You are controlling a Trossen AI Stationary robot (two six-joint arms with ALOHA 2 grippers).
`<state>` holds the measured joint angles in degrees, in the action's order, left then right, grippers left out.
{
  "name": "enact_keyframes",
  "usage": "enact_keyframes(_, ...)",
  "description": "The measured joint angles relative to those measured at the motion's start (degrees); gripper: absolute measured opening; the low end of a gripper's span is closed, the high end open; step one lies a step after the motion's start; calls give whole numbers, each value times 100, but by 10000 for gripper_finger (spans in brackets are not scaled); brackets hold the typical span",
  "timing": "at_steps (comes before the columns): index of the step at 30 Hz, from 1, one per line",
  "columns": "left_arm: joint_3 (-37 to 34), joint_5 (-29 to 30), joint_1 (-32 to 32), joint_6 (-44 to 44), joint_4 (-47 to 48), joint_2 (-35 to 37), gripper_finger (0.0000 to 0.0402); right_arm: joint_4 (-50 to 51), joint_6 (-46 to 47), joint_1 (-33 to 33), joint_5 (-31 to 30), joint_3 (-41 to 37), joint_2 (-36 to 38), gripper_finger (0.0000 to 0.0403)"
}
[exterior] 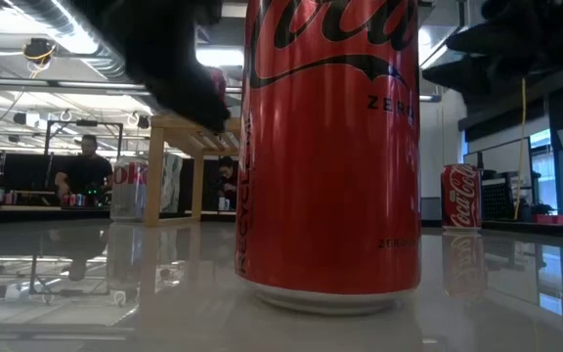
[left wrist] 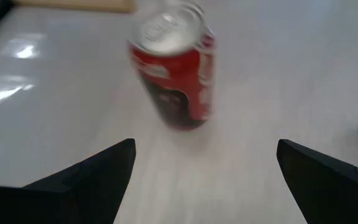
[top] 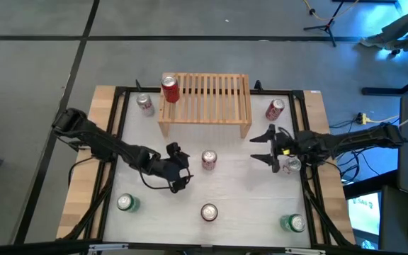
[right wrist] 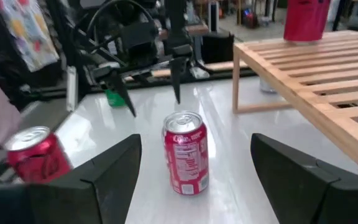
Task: Place canned beverage on shelf
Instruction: Put the bottom red and white soda can on the shelf
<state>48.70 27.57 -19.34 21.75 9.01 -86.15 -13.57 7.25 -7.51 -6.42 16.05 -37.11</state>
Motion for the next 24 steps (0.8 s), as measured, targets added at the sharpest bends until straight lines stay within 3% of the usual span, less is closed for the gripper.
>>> enact_keyframes(5,-1015,215,150,-517,-2270,-68,380,44,0,-2,113,775,-955,298)
enact_keyframes(7,-1193,-190,247,-951,-2735,-63,380,103,6,0,356,1031,-1339,298)
enact_keyframes(11,-1258,-900,395,-1313,-2817,-68,380,524,-15,2,385,1647,-2081,298)
enact_keyframes(17,-1249,-1124,428,-1471,-3212,-66,380,473,-209,0,373,2386,-2963,298)
enact_keyframes(21,-1249,-2104,591,-1441,-3276,-61,380,815,-264,2,510,2936,-3476,299)
enact_keyframes(24,-1249,-2209,739,-1417,-3278,-61,380,1248,-307,-2,562,3317,-3946,299)
